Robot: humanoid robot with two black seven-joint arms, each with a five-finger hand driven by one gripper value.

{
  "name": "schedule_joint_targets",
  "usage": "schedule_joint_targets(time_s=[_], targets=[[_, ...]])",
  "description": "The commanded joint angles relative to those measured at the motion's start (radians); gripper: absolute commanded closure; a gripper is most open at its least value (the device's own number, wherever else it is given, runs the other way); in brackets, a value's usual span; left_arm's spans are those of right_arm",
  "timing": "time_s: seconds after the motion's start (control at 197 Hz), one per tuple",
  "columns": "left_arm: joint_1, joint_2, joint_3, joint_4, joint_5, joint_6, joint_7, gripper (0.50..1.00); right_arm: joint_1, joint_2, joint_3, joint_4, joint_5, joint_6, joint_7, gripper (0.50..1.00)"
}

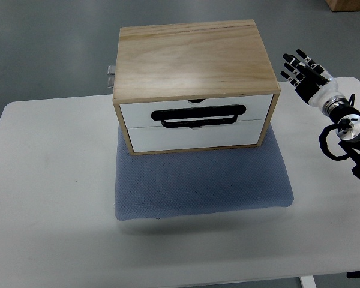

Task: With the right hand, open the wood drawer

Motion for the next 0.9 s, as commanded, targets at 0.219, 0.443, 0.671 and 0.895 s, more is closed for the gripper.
schedule_joint_targets(time_s=[0.219,0.443,0.671,0.895], targets=[[0.002,0.0,-0.001,0.005,0.0,0.001,0.0,0.5,0.0,-0.009,0.001,0.0,0.003,0.0,0.0,0.556],[0.002,0.0,-0.001,0.005,0.0,0.001,0.0,0.5,0.003,-0.011,0.002,0.0,0.005,0.0,0.0,0.556],[0.002,0.0,-0.003,0.006,0.0,0.001,0.0,0.5,0.005,-0.012,0.001,0.0,0.003,0.002,0.0,0.556],[0.002,0.0,-0.003,0.006,0.0,0.001,0.0,0.5,0.006,-0.034,-0.001,-0.003,0.002,0.02,-0.002,0.556]])
